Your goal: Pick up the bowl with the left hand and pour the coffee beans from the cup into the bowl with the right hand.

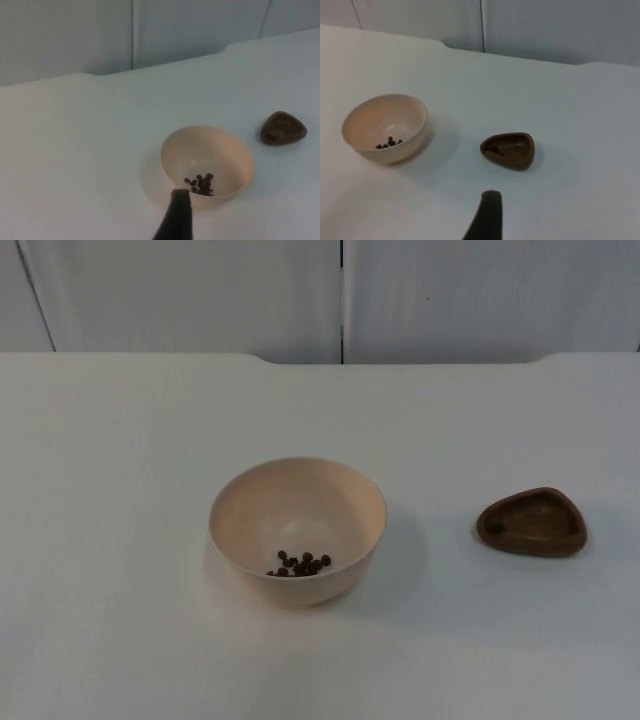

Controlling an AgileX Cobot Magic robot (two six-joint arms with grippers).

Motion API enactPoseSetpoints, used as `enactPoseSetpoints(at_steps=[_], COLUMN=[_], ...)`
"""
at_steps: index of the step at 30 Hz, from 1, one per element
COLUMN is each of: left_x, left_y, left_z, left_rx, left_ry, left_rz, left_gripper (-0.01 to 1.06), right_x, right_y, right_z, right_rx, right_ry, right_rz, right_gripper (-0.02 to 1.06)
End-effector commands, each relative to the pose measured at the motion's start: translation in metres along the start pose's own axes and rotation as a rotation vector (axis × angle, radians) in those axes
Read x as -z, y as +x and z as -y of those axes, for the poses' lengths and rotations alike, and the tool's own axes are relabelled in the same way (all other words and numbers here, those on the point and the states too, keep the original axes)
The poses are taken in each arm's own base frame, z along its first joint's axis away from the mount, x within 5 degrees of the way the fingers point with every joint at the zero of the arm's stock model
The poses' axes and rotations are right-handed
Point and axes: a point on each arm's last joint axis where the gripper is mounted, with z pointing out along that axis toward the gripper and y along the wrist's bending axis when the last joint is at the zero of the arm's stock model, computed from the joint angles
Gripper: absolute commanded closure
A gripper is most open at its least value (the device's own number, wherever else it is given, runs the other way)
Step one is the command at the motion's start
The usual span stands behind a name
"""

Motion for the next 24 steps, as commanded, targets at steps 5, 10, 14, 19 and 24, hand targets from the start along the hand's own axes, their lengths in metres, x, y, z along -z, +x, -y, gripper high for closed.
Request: enactPoseSetpoints(at_steps=[5,10,14,19,24], left_x=[0.016,0.025,0.033,0.042,0.05], left_y=[0.014,0.024,0.027,0.03,0.033], left_z=[0.001,0.001,0.002,0.003,0.003], left_rx=[-0.022,-0.035,-0.041,-0.008,-0.001], left_ry=[-0.006,-0.011,-0.01,-0.009,-0.023], left_rz=[-0.017,0.007,0.059,0.106,0.028], left_gripper=[0.32,0.32,0.32,0.32,0.32], right_x=[0.01,0.008,0.008,0.008,0.006], right_y=[0.009,0.011,0.011,0.013,0.018], right_z=[0.0,0.0,0.0,0.0,-0.002], right_rx=[0.017,0.017,0.017,0.017,0.059], right_ry=[0.0,0.0,0.0,0.0,-0.025], right_rz=[0.014,-0.003,-0.003,-0.018,-0.058], right_gripper=[0.31,0.31,0.31,0.31,0.31])
